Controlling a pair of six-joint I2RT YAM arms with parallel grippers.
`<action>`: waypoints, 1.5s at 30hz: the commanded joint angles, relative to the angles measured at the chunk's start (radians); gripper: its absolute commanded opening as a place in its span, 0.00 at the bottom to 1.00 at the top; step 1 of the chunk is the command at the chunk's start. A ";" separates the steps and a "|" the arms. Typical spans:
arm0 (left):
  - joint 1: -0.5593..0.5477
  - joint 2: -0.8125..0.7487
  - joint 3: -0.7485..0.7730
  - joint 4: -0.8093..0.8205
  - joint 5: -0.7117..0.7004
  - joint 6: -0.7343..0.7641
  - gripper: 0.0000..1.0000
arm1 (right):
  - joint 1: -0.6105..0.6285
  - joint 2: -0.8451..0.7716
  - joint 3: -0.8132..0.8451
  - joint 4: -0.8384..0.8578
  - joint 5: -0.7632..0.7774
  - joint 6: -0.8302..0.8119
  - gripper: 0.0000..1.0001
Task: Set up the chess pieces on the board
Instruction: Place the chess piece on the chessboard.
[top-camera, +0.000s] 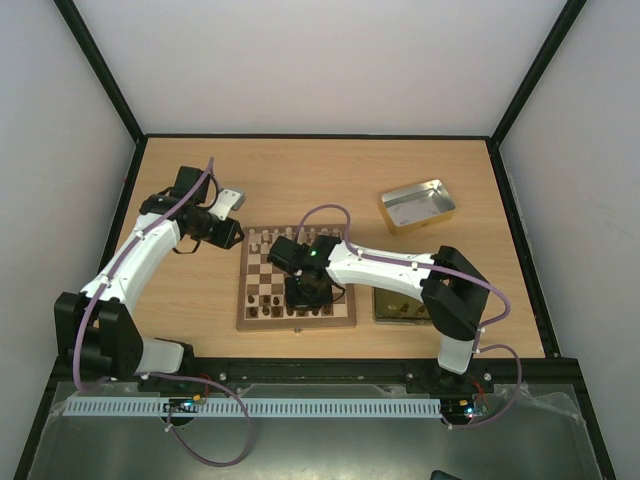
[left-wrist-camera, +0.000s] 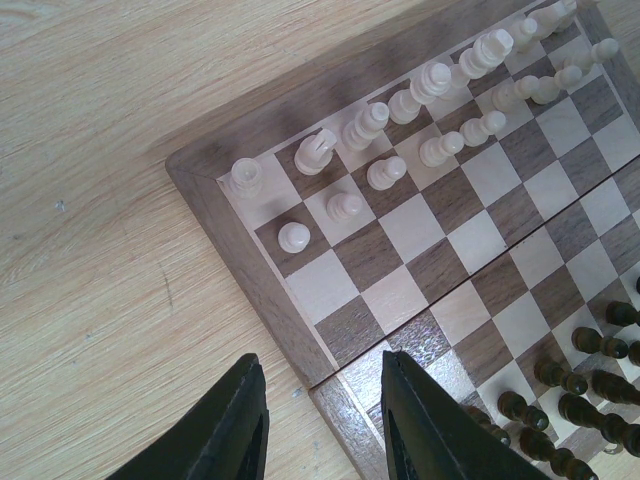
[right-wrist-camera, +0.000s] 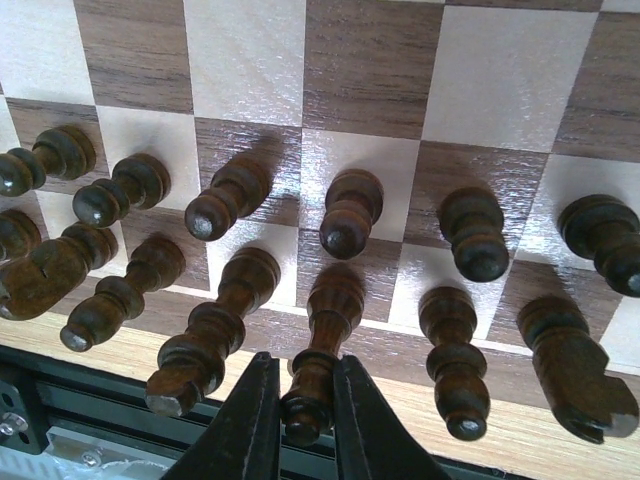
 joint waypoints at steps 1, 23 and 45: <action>-0.001 0.011 0.009 0.001 0.015 0.007 0.33 | -0.002 0.017 0.014 -0.011 0.006 -0.006 0.11; -0.002 0.020 0.015 -0.002 0.023 0.010 0.33 | -0.005 0.028 0.040 -0.030 0.018 -0.013 0.16; -0.002 0.010 0.005 -0.003 0.026 0.013 0.33 | -0.010 0.002 0.074 -0.077 0.075 -0.003 0.18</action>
